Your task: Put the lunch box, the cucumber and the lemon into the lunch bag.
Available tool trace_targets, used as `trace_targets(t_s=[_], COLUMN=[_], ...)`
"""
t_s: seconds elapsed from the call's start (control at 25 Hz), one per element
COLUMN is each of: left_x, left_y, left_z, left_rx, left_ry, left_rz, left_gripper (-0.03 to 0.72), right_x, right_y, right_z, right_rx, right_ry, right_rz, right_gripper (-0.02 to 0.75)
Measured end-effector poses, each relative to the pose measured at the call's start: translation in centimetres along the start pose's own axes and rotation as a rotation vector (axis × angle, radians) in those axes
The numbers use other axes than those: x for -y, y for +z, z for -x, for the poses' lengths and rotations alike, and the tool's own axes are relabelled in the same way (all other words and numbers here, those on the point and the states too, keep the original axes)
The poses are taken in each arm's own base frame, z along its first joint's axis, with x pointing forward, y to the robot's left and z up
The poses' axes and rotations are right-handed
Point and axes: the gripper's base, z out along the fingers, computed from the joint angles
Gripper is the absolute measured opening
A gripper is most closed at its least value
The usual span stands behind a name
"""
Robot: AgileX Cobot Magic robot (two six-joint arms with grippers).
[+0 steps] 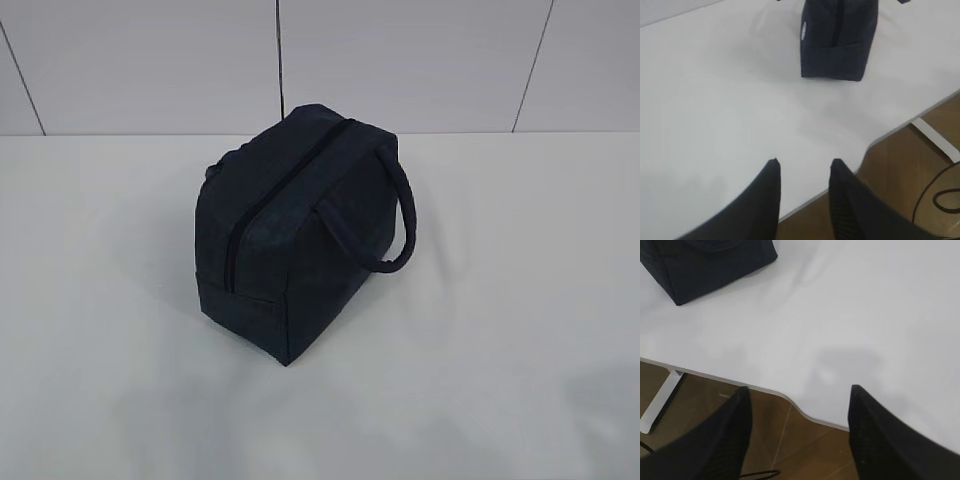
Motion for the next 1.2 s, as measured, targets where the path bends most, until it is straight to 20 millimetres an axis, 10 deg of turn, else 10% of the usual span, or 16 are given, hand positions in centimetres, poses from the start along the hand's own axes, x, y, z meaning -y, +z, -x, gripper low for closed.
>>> trace_targets(t_s=[0.4,1.2], left_x=[0.2,0.21], left_y=[0.21,0.22], left_z=[0.14,0.15], left_rx=[-0.007,-0.007], left_ry=[-0.178,-0.185], left_rz=[0.323,0.337], left_gripper=[0.237,0.237], right_x=[-0.08,-0.07], right_y=[0.02,0.02], right_z=[0.05,0.07], right_rx=[0.001,0.003], right_ry=[0.049,0.05], right_rz=[-0.081,-0.085], right_gripper=[0.454,0.454])
